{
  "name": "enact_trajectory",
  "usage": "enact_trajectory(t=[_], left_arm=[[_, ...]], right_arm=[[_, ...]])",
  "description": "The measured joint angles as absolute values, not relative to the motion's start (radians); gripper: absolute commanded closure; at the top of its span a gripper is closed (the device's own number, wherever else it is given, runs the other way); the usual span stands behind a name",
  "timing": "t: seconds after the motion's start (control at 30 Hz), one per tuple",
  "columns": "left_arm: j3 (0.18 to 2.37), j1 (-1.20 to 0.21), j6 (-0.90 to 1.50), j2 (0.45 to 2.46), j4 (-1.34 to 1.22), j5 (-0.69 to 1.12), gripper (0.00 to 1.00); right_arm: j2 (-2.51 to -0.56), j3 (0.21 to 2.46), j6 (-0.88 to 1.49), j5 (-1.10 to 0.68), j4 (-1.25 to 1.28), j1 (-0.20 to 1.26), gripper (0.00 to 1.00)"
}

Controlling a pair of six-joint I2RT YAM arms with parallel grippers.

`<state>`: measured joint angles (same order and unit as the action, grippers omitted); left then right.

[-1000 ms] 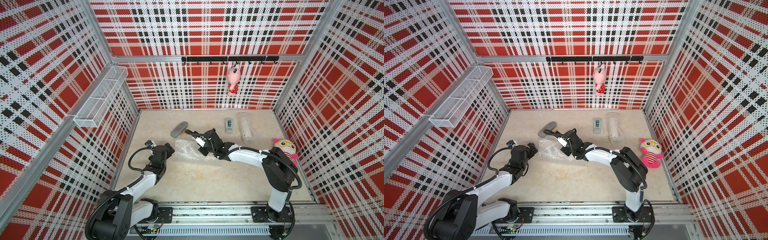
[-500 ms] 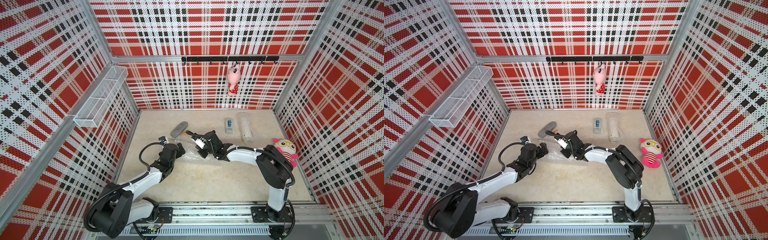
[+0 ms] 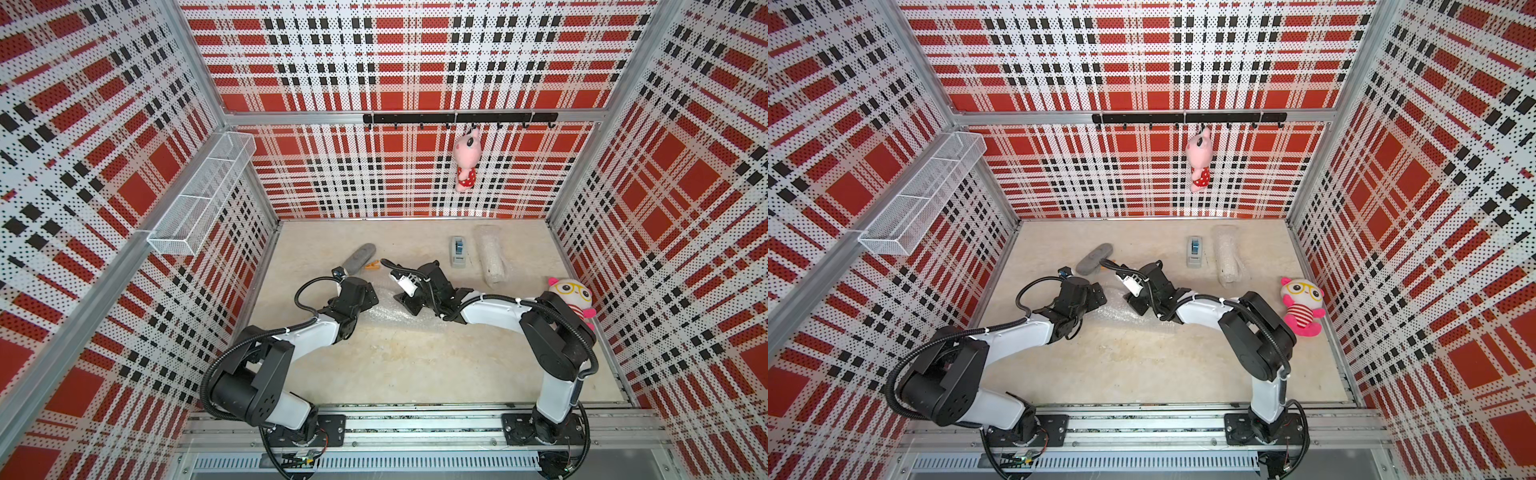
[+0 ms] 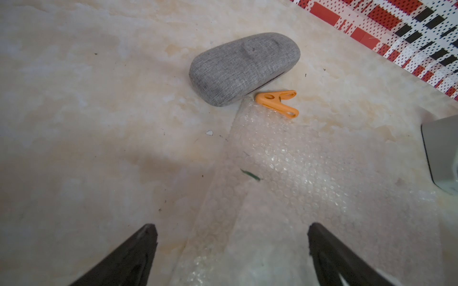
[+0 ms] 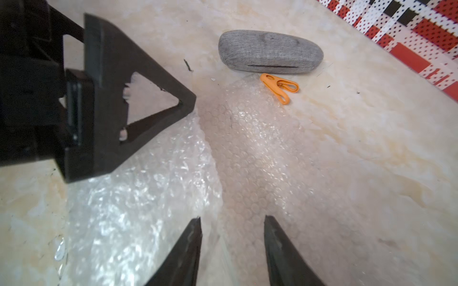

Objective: Wrap vases in bubble wrap
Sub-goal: Wrap the vase in bubble wrap.

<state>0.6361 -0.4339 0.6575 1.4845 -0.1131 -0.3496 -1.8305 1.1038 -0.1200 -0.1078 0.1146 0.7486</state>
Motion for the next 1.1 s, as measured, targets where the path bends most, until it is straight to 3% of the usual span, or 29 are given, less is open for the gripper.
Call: enact_trajectory(t=[0.13, 0.33, 0.43, 0.63, 1.1], left_arm=[[0.648, -0.435, 0.657, 1.501, -0.112, -0.353, 0.02], [0.664, -0.436, 0.657, 1.523, -0.112, -0.359, 0.02], [0.669, -0.436, 0.657, 1.529, -0.112, -0.36, 0.02], [0.68, -0.438, 0.656, 1.539, -0.107, -0.365, 0.02], [0.685, -0.439, 0.649, 1.539, -0.088, -0.376, 0.02]], right_arm=[[-1.726, 1.061, -0.13, -0.074, 0.093, 0.71, 0.41], [-1.494, 0.945, -0.118, -0.081, 0.091, 0.706, 0.62], [-1.445, 0.899, -0.107, -0.084, 0.104, 0.775, 0.63], [-1.557, 0.905, -0.107, -0.102, 0.105, 0.862, 0.65], [-1.846, 0.981, 0.032, -0.278, 0.249, 0.686, 0.77]])
